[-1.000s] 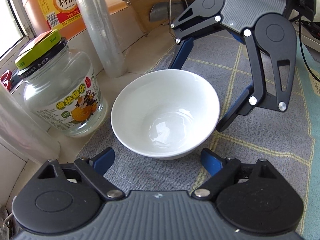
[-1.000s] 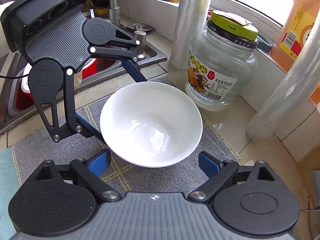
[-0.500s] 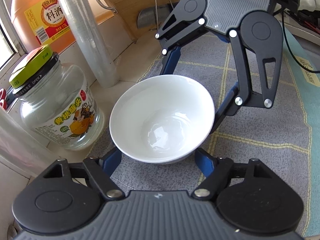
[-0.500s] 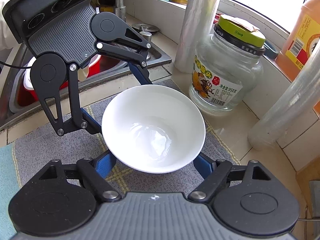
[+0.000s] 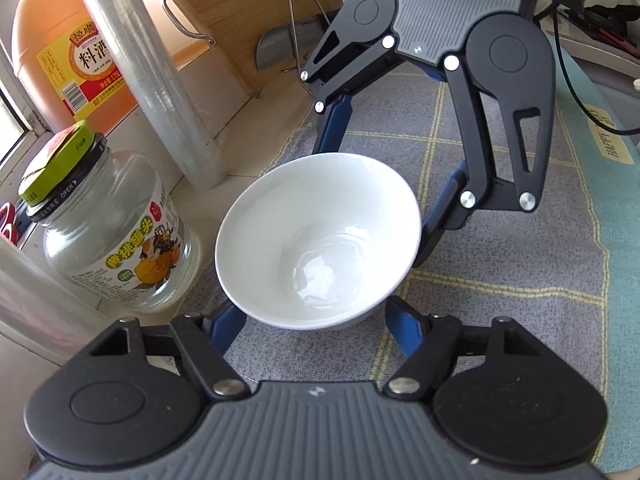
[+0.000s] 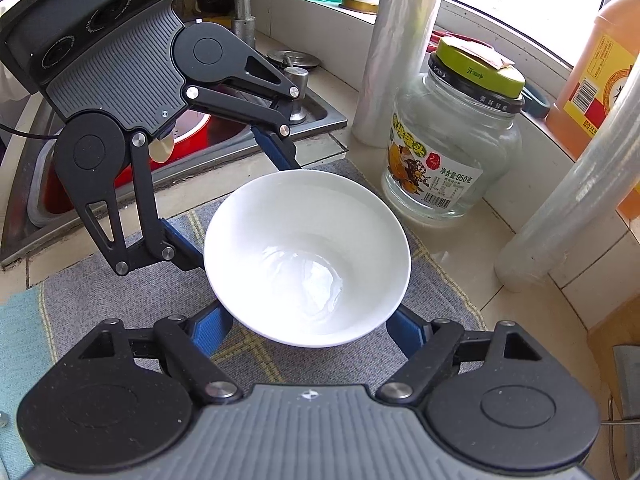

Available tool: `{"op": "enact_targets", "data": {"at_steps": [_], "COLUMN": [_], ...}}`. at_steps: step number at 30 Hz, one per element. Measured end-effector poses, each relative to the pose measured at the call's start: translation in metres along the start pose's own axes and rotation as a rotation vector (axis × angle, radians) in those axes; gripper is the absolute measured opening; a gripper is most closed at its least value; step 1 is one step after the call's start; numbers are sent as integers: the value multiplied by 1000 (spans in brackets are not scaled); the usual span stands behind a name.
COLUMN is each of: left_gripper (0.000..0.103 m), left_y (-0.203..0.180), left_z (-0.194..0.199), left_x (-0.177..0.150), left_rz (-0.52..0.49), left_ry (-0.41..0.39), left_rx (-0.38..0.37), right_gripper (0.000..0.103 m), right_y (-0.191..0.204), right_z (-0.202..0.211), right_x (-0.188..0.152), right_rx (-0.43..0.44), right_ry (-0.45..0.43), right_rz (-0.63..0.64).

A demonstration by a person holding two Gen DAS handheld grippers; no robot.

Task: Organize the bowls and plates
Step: 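Grip the plain white bowl rim with both tools and lift it, then carry the plain white bowl with both tools and lower it onto the bowl stack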

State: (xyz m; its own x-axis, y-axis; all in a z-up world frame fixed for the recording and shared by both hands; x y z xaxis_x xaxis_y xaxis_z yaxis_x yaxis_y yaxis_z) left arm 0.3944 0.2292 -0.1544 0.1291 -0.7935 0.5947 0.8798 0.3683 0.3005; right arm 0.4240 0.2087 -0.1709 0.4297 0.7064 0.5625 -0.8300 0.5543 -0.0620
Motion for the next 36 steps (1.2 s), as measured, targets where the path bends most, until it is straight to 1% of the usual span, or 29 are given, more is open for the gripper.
{"op": "enact_targets", "data": {"at_steps": [5, 20, 24, 29, 36], "left_gripper": [76, 76, 76, 76, 76], "left_y": [-16, -76, -88, -99, -114], "left_z": [14, 45, 50, 49, 39], "left_x": [11, 43, 53, 70, 104], "left_rz": [-15, -42, -57, -81, -144], "left_ry": [2, -19, -29, -46, -77], "left_rx": [15, 5, 1, -5, -14], "right_gripper": [87, 87, 87, 87, 87], "right_y": [13, 53, 55, 54, 45], "right_z": [17, 74, 86, 104, 133], "right_x": [-7, -45, -54, -66, -92], "right_rx": [-9, -35, -43, -78, -136], "right_ry": [-17, -41, -50, -57, -62], "right_rz": [-6, -14, -27, -36, -72]}}
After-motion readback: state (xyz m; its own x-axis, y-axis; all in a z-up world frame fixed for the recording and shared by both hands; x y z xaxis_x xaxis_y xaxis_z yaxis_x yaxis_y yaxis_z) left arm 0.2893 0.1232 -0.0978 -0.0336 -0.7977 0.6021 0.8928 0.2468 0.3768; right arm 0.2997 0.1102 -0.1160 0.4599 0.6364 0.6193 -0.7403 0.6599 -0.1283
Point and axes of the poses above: each gripper's, at about its wrist camera, not at the fingertips, and z roughly against the way its jaws point, y to its left, x to its top, the point moved 9 cm from there along -z, roughly the way its jaws point, and after that the axes turned 3 degrees about x, right-handed, at the moved point
